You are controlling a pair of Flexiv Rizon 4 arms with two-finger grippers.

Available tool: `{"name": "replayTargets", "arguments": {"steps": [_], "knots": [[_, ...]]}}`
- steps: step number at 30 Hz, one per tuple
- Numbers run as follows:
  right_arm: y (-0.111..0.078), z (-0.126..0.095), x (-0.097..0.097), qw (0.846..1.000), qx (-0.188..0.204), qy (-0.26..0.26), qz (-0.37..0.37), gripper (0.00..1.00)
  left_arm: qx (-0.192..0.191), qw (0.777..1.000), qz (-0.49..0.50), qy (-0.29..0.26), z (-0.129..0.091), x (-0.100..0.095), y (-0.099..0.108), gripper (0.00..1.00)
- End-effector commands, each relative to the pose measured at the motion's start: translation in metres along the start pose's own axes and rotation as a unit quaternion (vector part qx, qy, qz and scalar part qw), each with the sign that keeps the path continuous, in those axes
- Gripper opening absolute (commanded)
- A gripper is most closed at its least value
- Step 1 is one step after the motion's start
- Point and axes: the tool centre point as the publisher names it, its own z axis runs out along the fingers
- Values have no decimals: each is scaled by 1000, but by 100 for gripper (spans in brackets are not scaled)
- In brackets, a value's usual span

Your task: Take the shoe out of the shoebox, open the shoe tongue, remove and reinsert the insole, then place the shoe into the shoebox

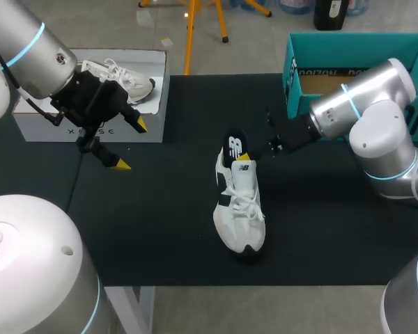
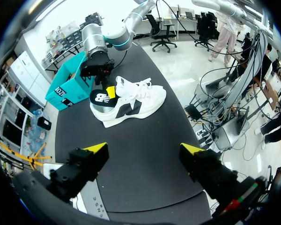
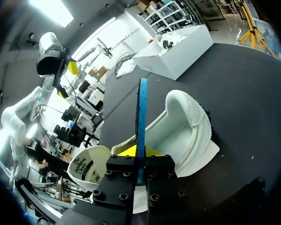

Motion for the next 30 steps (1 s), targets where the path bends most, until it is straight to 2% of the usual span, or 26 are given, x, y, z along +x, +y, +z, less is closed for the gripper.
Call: {"name": "replayTargets", "arguments": {"steps": [1, 3, 4, 5, 6, 7, 10, 12, 15, 19, 20, 30], "knots": [[-6, 13, 0, 1000, 5, 4, 4, 0, -2, 1000, 0, 1, 0, -1, 0, 100], [-5, 16, -1, 1000, 9, 1, 5, 0, -2, 1000, 0, 1, 0, -1, 0, 100], [-3, 16, -1, 1000, 7, -1, 6, 15, -2, 1000, 0, 1, 0, -1, 0, 100], [1, 14, -1, 1000, 3, -4, 4, 39, -2, 1000, 0, 1, 0, -1, 0, 100], [5, 11, -1, 1000, -1, -6, 1, 48, -2, 1000, 0, 1, 0, -1, 0, 100], [9, 9, 0, 1000, -4, -8, -5, 71, -2, 1000, 0, 1, 0, -1, 0, 100], [21, 2, 0, 1000, -9, -16, -15, 75, -2, 1000, 0, 1, 0, -1, 0, 100], [26, -2, -1, 1000, -12, -19, -19, 74, -2, 1000, 0, 1, 0, -1, 0, 100], [32, -7, -3, 999, -15, -27, -24, 65, -2, 1000, 0, 1, 0, -1, 0, 100], [34, -8, -5, 999, -15, -32, -25, 21, -2, 1000, 0, 1, 0, -1, 0, 100], [34, -8, -6, 999, -18, -30, -25, 0, -2, 1000, 0, 1, 0, -1, 0, 100], [21, 0, -4, 1000, -11, -24, -15, 0, -2, 1000, 0, 1, 0, -1, 0, 100]]}}
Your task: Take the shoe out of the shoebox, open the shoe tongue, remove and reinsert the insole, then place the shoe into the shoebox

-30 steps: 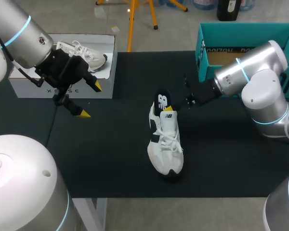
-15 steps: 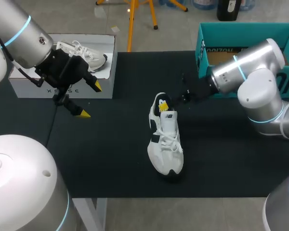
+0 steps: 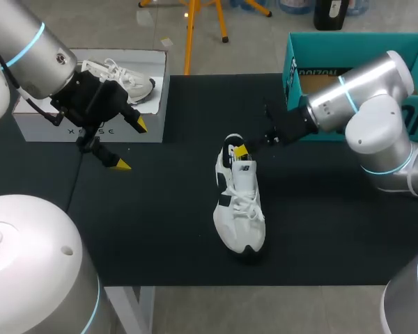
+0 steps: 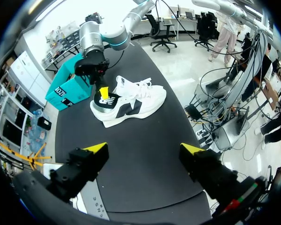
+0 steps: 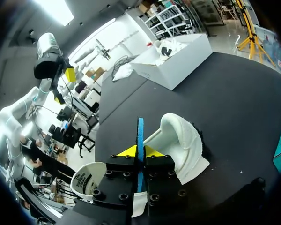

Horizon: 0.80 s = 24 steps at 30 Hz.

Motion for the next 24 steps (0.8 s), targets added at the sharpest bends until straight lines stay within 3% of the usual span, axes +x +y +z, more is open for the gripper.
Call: {"name": "replayTargets", "arguments": {"steps": [1, 9, 13, 14, 15, 24], "knots": [[-7, 7, 3, 1000, 2, 2, 4, 0, -2, 1000, -1, 1, 0, -1, 0, 100], [-24, 20, 8, 1000, 12, 15, 19, 0, -2, 1000, -1, 1, 0, -1, 0, 100], [-23, 21, 6, 999, 17, 10, 25, 2, -2, 1000, -1, 1, 0, -1, 0, 100], [-20, 19, 7, 1000, 15, 6, 24, 47, -2, 1000, -1, 1, 0, -1, 0, 100], [-16, 17, 8, 1000, 15, -1, 20, 100, -2, 1000, -1, 1, 0, -1, 0, 100], [13, -4, 18, 1000, -2, -16, -9, 100, -2, 1000, -1, 1, 0, -1, 0, 100]]}}
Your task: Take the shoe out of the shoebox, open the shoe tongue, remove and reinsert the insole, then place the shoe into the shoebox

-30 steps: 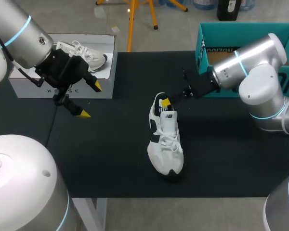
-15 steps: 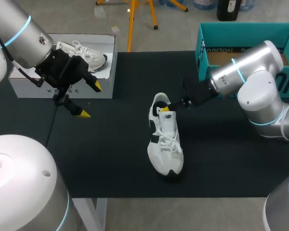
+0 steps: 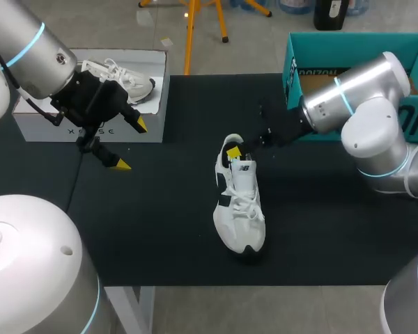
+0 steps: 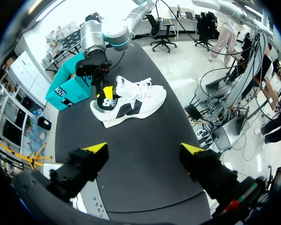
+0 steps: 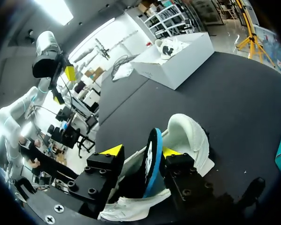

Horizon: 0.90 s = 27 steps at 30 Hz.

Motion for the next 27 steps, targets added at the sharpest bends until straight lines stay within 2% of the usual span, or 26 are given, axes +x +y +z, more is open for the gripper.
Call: {"name": "replayTargets", "arguments": {"steps": [1, 9, 14, 17, 18, 21, 23, 27], "knots": [[8, -11, 8, 1000, 2, -8, -5, 100, -2, 1000, 0, 1, 0, -1, 0, 100], [21, -25, 5, 999, -12, -40, -22, 100, -2, 1000, 0, 1, 0, -1, 0, 100], [27, -42, 5, 994, -12, -104, 4, 100, -2, 1000, 0, 1, 0, -1, 0, 100], [27, -46, 12, 986, 16, -162, 47, 100, -2, 1000, 0, 1, 0, -1, 0, 100], [25, -44, 14, 980, 36, -188, 62, 100, -2, 1000, 0, 1, 0, -1, 0, 100], [19, -35, 14, 951, 94, -276, 104, 100, -2, 1000, 0, 1, 0, -1, 0, 100], [17, -32, 13, 938, 100, -318, 98, 100, -2, 1000, 0, 1, 0, -1, 0, 100], [17, -32, 13, 938, 100, -318, 98, 100, -2, 1000, 0, 1, 0, -1, 0, 100]]}}
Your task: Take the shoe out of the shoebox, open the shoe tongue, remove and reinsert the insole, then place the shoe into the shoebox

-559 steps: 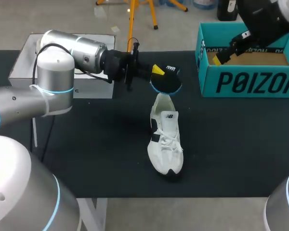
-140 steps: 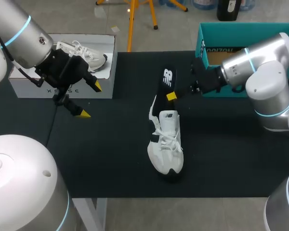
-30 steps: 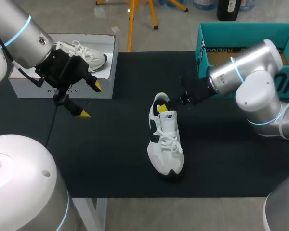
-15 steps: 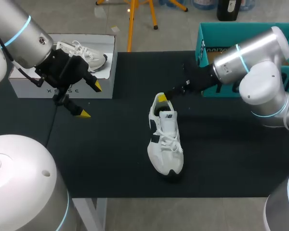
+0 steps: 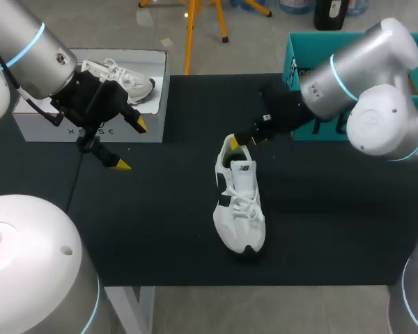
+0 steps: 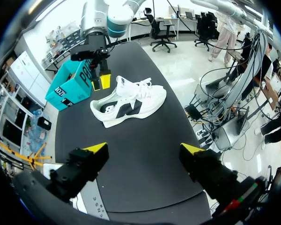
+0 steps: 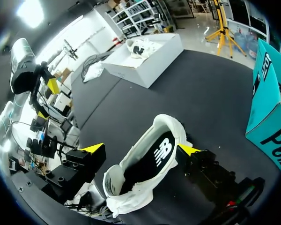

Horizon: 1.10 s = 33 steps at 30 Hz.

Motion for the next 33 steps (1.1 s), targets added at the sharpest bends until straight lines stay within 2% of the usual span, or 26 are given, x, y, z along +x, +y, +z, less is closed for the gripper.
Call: {"name": "replayTargets", "arguments": {"steps": [1, 6, 9, 10, 11, 12, 17, 18, 20, 24, 29, 33], "knots": [[8, 3, 6, 985, 54, -164, 21, 100, -2, 1000, -1, 2, 0, -1, 0, 100], [8, 3, 6, 985, 54, -164, 21, 100, -2, 1000, -1, 2, 0, -1, 0, 100], [9, -4, 5, 977, 62, -201, 33, 100, -2, 1000, -1, 2, 0, -1, 0, 100], [9, -5, 5, 972, 65, -220, 45, 87, -2, 1000, -1, 2, 0, -1, 0, 100], [9, -6, 5, 971, 59, -229, 47, 19, -2, 1000, -1, 2, 0, -1, 0, 100], [9, -7, 5, 967, 67, -241, 51, 0, -2, 1000, -1, 2, 0, -1, 0, 100], [11, 4, -1, 966, 69, -235, 83, 0, -2, 1000, -1, 2, 0, -1, 0, 100], [12, 7, -3, 961, 78, -251, 82, 0, -2, 1000, -1, 2, 0, -1, 0, 100], [14, 11, -7, 964, 79, -237, 95, 0, -2, 1000, -1, 2, 0, -1, 0, 100], [14, 21, -15, 958, 99, -246, 111, 0, -2, 1000, -1, 2, 0, -1, 0, 100], [9, 35, -13, 958, 120, -230, 118, 0, -2, 1000, -1, 2, 0, -1, 0, 100], [-1, 51, -20, 956, 130, -230, 126, 0, -2, 1000, -1, 2, 0, -1, 0, 100]]}}
